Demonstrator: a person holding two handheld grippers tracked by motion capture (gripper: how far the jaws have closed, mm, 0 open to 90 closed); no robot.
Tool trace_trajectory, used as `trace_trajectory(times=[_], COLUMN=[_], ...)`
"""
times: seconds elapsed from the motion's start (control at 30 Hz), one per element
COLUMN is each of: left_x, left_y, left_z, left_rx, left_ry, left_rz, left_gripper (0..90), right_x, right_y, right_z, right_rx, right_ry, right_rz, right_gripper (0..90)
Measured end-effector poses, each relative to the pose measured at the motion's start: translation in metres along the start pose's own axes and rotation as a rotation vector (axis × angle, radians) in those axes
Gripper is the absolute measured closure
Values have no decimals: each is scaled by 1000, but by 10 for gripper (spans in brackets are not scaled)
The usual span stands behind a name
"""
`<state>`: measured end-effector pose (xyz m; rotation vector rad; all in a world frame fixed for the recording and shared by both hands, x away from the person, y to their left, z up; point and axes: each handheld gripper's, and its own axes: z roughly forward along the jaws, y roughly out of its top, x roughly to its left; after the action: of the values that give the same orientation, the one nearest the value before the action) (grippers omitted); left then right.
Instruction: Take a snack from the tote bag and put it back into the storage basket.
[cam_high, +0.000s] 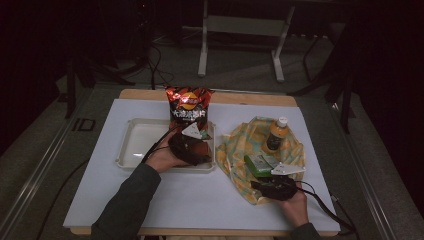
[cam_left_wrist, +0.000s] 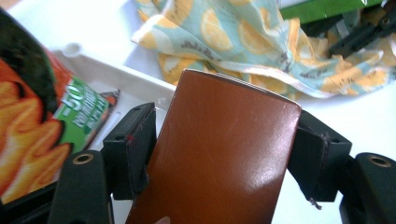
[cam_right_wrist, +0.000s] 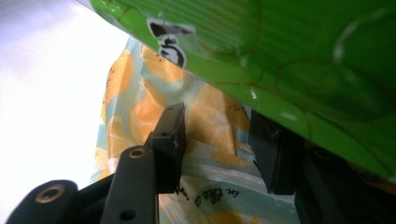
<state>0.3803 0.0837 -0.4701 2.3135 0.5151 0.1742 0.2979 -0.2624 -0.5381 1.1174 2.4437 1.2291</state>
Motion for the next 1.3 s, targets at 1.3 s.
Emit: trace_trajectory(times=[1.3], left_x=[-17], left_y=[4], left_z=[21], left_rx=[101], left_ry=[9], left_rz=[29], left_gripper=[260], right_x=[0], right_y=[0], right_z=[0], right_rx=[1], right_ry=[3], right_rz=[-2], right_gripper=[557])
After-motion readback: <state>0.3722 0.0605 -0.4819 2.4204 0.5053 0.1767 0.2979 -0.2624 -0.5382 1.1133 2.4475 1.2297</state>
